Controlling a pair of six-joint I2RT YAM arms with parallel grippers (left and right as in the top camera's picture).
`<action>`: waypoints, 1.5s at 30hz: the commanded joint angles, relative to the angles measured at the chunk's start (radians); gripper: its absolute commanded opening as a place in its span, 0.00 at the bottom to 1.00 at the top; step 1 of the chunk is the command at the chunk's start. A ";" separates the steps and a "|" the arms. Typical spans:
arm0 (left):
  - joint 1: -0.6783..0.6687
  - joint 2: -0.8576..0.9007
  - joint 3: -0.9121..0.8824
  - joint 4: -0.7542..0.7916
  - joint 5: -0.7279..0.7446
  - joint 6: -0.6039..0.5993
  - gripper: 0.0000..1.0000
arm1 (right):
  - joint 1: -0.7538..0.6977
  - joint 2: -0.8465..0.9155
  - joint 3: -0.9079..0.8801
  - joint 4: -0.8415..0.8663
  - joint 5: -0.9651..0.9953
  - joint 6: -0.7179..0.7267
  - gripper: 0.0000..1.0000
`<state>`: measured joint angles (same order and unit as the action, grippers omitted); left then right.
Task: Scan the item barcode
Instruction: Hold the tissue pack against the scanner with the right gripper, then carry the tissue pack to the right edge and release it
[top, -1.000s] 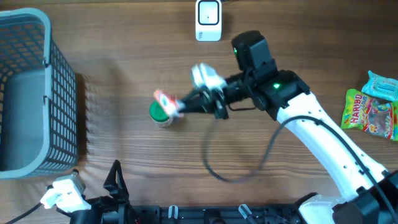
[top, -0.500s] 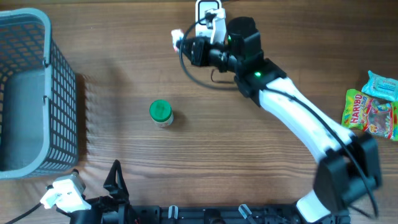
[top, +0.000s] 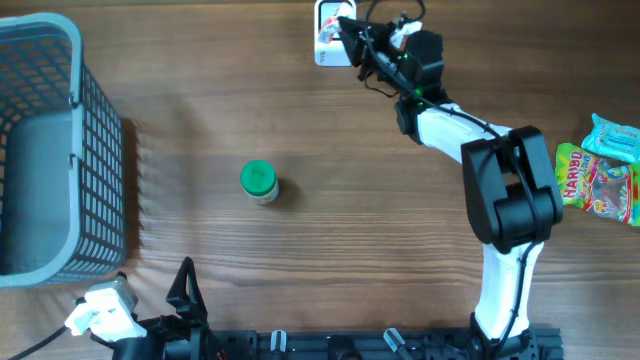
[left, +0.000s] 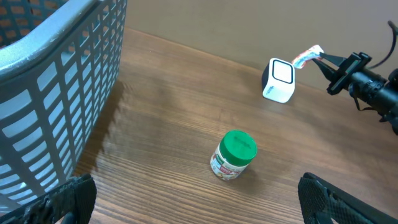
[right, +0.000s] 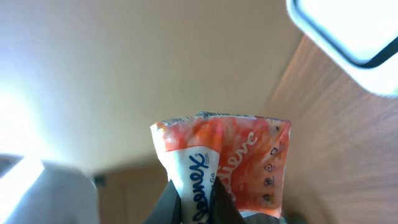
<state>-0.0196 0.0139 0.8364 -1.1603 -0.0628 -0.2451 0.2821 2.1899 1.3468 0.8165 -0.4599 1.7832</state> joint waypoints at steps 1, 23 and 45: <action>-0.006 -0.009 -0.004 0.003 -0.010 0.002 1.00 | 0.012 0.080 0.129 -0.010 0.079 0.105 0.04; -0.006 -0.009 -0.004 0.003 -0.010 0.002 1.00 | 0.021 0.260 0.391 -0.357 0.033 0.288 0.04; -0.006 -0.009 -0.005 0.003 -0.010 0.002 1.00 | -0.179 -0.046 0.391 -0.859 0.016 -0.719 0.04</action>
<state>-0.0196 0.0135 0.8364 -1.1599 -0.0628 -0.2451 0.1551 2.2742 1.7283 0.1104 -0.5236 1.3403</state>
